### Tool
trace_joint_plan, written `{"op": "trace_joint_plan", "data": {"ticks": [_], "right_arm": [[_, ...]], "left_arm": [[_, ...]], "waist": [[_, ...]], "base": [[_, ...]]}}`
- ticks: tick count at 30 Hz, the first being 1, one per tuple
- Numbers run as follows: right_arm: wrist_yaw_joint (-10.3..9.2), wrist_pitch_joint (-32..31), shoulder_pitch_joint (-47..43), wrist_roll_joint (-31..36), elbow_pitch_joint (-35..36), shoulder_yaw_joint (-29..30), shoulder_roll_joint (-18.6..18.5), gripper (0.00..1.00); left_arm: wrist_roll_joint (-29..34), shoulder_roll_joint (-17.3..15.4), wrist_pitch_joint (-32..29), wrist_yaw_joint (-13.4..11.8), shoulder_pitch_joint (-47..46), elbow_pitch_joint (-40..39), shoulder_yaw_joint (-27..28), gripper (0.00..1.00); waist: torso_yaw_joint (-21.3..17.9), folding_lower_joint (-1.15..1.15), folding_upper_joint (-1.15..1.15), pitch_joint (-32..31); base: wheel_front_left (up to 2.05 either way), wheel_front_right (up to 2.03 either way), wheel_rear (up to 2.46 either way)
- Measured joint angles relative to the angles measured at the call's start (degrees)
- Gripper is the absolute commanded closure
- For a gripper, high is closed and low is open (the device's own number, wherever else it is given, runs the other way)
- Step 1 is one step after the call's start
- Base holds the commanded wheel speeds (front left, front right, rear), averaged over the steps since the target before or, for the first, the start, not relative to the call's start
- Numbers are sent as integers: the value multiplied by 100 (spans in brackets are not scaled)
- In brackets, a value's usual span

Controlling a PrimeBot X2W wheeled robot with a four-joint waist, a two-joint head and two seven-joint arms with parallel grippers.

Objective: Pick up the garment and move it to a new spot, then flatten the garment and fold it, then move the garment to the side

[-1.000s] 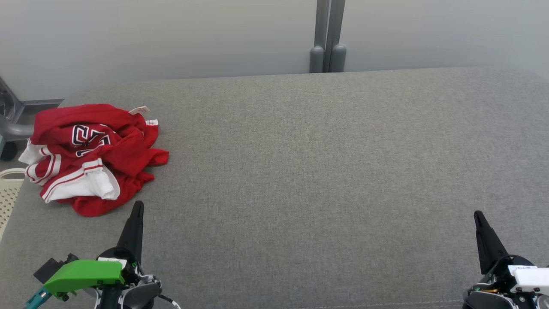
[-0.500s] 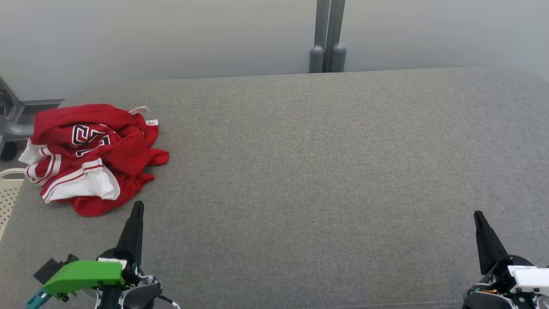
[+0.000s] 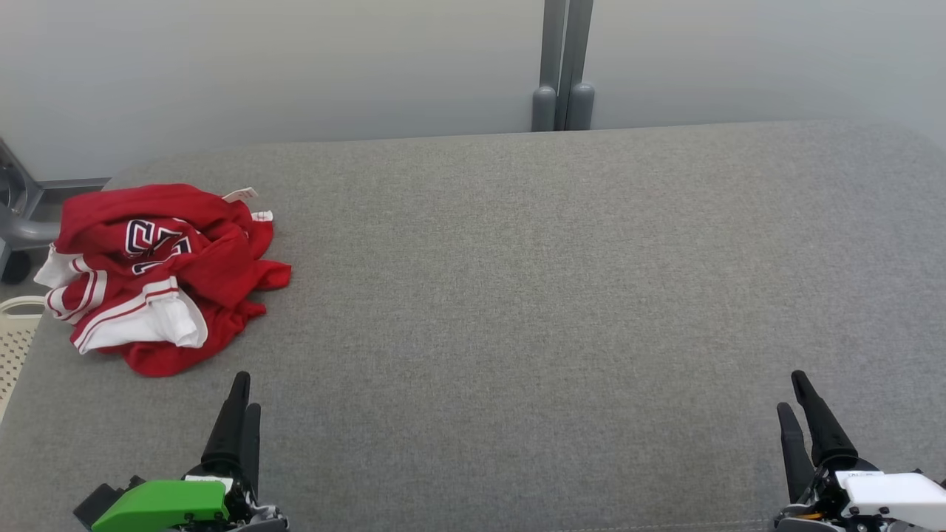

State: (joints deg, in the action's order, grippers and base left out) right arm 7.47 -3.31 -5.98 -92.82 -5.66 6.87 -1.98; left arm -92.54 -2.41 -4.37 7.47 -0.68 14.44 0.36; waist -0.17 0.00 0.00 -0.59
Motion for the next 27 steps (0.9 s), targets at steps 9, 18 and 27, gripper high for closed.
{"op": "trace_joint_plan", "data": {"ticks": [9, 18, 27], "right_arm": [[-1, 220, 53, 414, -143, -241, -4, 0], [-1, 448, 179, 1125, -364, -366, -11, 0], [0, 635, 328, 2046, -627, -503, -16, 0]], "left_arm": [[278, -4, 246, 0, 25, 52, -104, 0], [790, -7, 483, 0, 35, 94, -119, 0], [1722, -7, 672, -89, 35, 122, -113, 0]], "waist": [[-6, 0, 0, -59], [-4, 0, 0, -118], [-5, 0, 0, -174]], "base": [[0, 0, 0], [0, 0, 0], [0, 0, 0]]}}
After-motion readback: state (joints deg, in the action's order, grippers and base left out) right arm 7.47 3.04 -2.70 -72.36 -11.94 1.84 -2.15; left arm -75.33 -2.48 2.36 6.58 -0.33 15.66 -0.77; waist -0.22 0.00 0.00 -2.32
